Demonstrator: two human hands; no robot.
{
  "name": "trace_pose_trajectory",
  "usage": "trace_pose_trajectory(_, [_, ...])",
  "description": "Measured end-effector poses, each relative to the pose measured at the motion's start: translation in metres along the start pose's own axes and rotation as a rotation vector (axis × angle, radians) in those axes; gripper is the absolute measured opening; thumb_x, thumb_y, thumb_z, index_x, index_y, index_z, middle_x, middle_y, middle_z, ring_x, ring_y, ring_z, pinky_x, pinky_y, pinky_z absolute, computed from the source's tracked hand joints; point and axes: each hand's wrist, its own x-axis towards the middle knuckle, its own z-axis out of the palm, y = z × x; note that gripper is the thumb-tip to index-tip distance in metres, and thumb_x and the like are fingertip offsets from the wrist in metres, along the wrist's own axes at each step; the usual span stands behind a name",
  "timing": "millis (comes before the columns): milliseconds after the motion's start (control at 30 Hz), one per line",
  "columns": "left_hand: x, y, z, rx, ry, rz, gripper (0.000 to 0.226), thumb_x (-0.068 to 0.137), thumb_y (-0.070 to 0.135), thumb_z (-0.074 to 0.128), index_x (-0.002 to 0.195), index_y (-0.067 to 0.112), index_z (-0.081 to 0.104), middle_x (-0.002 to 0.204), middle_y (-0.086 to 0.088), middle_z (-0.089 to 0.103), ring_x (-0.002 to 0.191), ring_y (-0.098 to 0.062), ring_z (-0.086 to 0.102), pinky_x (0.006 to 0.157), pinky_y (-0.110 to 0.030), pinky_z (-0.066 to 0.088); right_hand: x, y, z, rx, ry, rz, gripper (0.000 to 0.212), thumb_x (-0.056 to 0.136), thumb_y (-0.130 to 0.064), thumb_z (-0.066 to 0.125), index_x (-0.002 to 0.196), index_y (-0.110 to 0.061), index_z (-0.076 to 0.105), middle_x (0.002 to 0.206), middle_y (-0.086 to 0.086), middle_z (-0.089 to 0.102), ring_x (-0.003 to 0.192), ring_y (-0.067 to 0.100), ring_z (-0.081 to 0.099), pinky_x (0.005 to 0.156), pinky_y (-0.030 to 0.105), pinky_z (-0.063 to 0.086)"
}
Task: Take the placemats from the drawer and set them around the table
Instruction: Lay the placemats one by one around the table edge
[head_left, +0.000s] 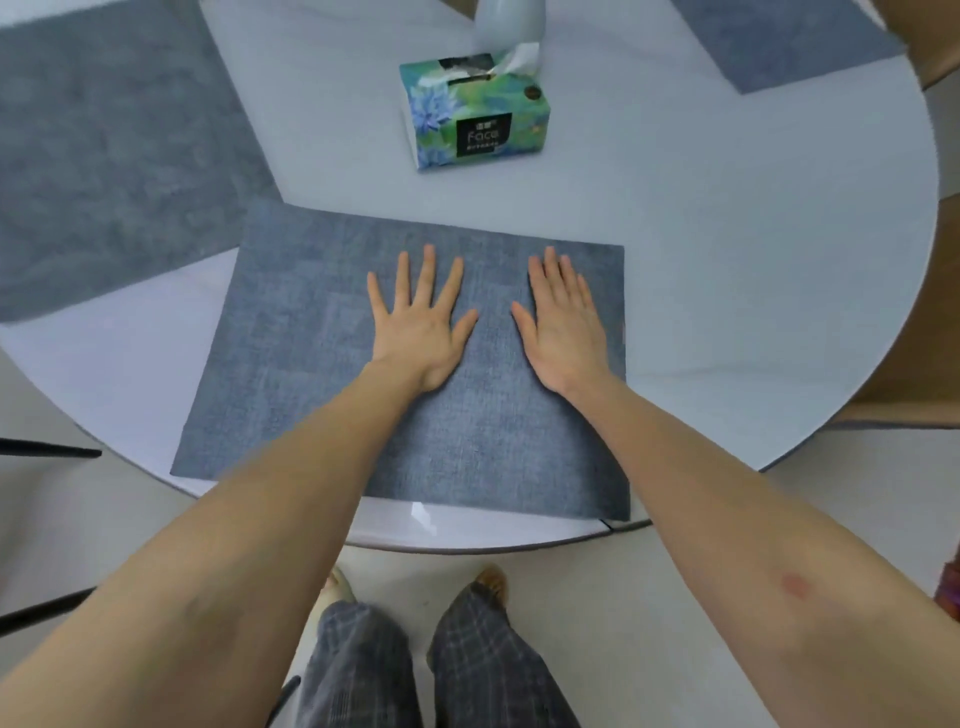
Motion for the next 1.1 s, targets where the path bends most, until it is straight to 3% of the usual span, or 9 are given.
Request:
trace_pose_trajectory(133, [0.001, -0.001, 0.009, 0.018, 0.029, -0.011, 0.064, 0.097, 0.058, 0.007, 0.153, 0.032, -0.011, 0.162, 0.0, -0.014, 0.148, -0.028, -0.014, 0.116, -0.058, -0.01, 0.019, 0.018, 0.003, -0.017, 0.006, -0.08, 0.065, 0.1, -0.048, 0.022, 0.153, -0.012, 0.008, 0.161, 0.005, 0.004, 0.148, 0.016, 0.001, 0.121, 0.033, 0.0])
trace_pose_trajectory(267, [0.003, -0.003, 0.001, 0.032, 0.004, -0.004, 0.064, 0.097, 0.059, 0.009, 0.153, 0.033, -0.008, 0.162, 0.0, -0.01, 0.149, -0.028, -0.008, 0.117, -0.057, -0.004, 0.021, 0.038, -0.003, 0.007, 0.064, 0.214, 0.067, 0.1, -0.047, 0.019, 0.152, -0.008, 0.003, 0.161, 0.009, 0.0, 0.148, 0.018, -0.001, 0.121, 0.033, -0.001])
trace_pose_trajectory(433, [0.012, -0.028, -0.026, 0.055, 0.046, 0.117, 0.056, 0.1, 0.05, 0.024, 0.152, 0.03, 0.021, 0.158, 0.003, 0.024, 0.135, -0.028, 0.032, 0.102, -0.044, 0.031, 0.022, 0.02, -0.009, -0.016, 0.001, 0.4, 0.069, 0.101, -0.043, 0.019, 0.15, 0.001, -0.003, 0.159, 0.017, -0.006, 0.148, 0.024, -0.004, 0.121, 0.037, -0.003])
trace_pose_trajectory(533, [0.028, -0.059, -0.038, -0.144, 0.017, 0.261, 0.047, 0.103, 0.032, 0.034, 0.148, 0.018, 0.037, 0.15, 0.0, 0.04, 0.123, -0.029, 0.044, 0.104, -0.04, 0.035, 0.026, -0.028, -0.002, -0.05, -0.022, 0.307, 0.069, 0.101, -0.042, 0.017, 0.149, 0.002, -0.004, 0.159, 0.018, -0.006, 0.148, 0.026, -0.006, 0.121, 0.037, -0.004])
trace_pose_trajectory(633, [0.039, -0.087, -0.044, -0.283, -0.024, 0.38, 0.045, 0.102, 0.017, 0.04, 0.145, 0.005, 0.039, 0.149, -0.011, 0.042, 0.135, -0.03, 0.039, 0.114, -0.03, 0.02, 0.04, -0.088, 0.013, -0.02, -0.045, 0.166, 0.068, 0.102, -0.042, 0.018, 0.15, 0.0, -0.003, 0.159, 0.015, -0.007, 0.148, 0.024, -0.008, 0.121, 0.036, -0.005])
trace_pose_trajectory(700, [0.045, -0.108, -0.044, -0.264, -0.009, 0.384, 0.047, 0.103, 0.019, 0.04, 0.147, 0.004, 0.034, 0.153, -0.011, 0.036, 0.144, -0.029, 0.026, 0.118, -0.033, 0.013, 0.052, -0.119, 0.024, -0.03, -0.031, 0.119, 0.068, 0.101, -0.043, 0.018, 0.151, -0.001, -0.002, 0.16, 0.014, -0.005, 0.148, 0.022, -0.007, 0.121, 0.036, -0.004])
trace_pose_trajectory(800, [0.055, -0.146, -0.037, -0.059, -0.014, 0.266, 0.056, 0.104, 0.037, 0.03, 0.154, 0.016, 0.015, 0.162, -0.003, 0.012, 0.15, -0.027, 0.004, 0.121, -0.046, 0.004, 0.058, -0.14, 0.035, -0.058, 0.014, 0.158, 0.066, 0.101, -0.044, 0.015, 0.151, -0.004, 0.001, 0.16, 0.011, -0.002, 0.148, 0.02, -0.003, 0.121, 0.037, -0.001])
trace_pose_trajectory(900, [0.059, -0.17, -0.031, 0.033, 0.004, 0.206, 0.063, 0.101, 0.052, 0.021, 0.155, 0.024, 0.004, 0.163, -0.002, 0.0, 0.15, -0.025, -0.003, 0.121, -0.043, -0.003, 0.057, -0.141, 0.04, -0.074, 0.045, 0.16, 0.066, 0.1, -0.045, 0.014, 0.152, -0.006, 0.003, 0.161, 0.009, 0.0, 0.148, 0.019, -0.001, 0.122, 0.037, 0.001])
trace_pose_trajectory(1100, [0.058, -0.177, -0.024, -0.048, 0.075, -0.001, 0.079, 0.098, 0.058, 0.018, 0.154, 0.004, 0.0, 0.162, -0.013, -0.005, 0.15, -0.025, -0.005, 0.122, -0.037, -0.002, 0.056, -0.144, 0.038, -0.066, 0.076, 0.175, 0.065, 0.1, -0.044, 0.016, 0.152, -0.006, 0.006, 0.16, 0.01, 0.004, 0.148, 0.019, 0.002, 0.122, 0.037, 0.004])
